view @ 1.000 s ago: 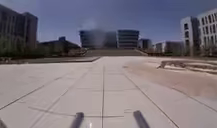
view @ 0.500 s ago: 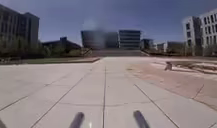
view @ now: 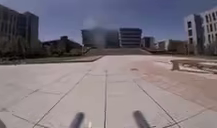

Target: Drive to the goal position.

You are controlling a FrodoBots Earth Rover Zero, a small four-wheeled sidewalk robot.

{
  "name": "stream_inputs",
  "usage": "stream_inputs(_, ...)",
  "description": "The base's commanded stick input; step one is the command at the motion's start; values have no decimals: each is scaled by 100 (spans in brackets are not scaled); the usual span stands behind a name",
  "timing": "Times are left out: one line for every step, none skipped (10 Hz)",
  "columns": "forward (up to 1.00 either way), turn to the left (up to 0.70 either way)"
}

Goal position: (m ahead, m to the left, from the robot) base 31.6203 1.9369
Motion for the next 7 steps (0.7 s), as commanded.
stream_inputs(100,0)
stream_inputs(100,0)
stream_inputs(100,0)
stream_inputs(100,0)
stream_inputs(100,0)
stream_inputs(100,0)
stream_inputs(100,0)
